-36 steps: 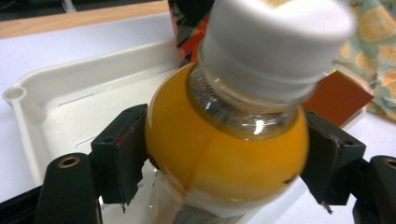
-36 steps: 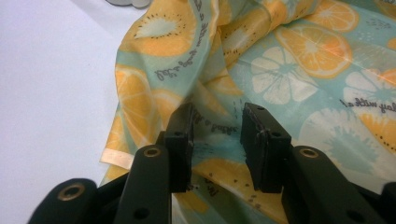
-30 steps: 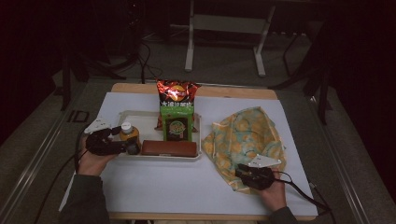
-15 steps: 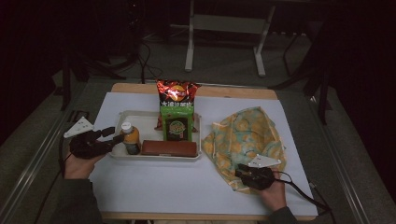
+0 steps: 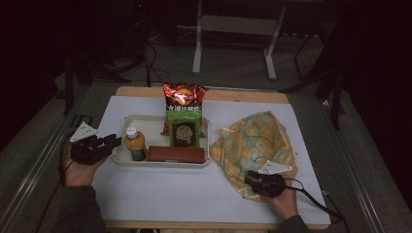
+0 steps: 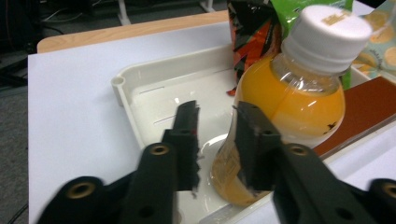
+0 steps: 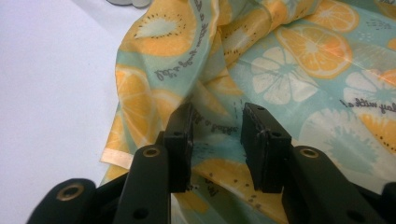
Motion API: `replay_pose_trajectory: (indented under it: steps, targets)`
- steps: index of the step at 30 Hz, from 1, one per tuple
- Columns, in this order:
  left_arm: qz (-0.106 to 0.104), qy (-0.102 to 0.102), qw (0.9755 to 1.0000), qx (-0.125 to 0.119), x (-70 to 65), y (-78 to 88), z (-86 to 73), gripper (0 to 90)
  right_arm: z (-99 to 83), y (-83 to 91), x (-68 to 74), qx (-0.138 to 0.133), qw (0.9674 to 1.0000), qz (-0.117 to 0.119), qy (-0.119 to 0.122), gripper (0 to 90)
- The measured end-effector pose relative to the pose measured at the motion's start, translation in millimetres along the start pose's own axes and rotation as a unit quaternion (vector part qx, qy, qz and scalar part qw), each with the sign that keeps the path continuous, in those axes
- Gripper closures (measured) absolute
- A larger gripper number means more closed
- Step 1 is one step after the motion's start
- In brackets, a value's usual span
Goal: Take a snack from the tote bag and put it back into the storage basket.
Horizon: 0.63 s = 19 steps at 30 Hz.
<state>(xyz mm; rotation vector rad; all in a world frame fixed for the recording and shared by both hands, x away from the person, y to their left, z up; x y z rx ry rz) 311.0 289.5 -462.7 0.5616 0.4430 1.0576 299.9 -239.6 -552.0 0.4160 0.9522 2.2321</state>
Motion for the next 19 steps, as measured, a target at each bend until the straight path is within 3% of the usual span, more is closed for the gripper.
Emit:
replay_pose_trajectory:
  steps: [7,19]
  targets:
    - [0.027,-0.003,0.9994,0.022,-1.3,-8.7,-2.6,88.7,0.0,0.0,0.0,0.000,1.0000,0.000,0.000,63.9]
    - [0.040,0.003,0.9983,0.044,-2.5,-20.8,-8.0,89.1,0.1,0.1,0.0,0.001,1.0000,0.000,0.003,63.9]
Point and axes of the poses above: each handheld gripper's, and its own axes: y roughly backward along the jaws, z roughly out of its top, x roughly to its left, the point moved 2 cm from there along -y, roughly forward along the jaws, and after that the axes turned 6 degrees about x, right-handed, at the moved point
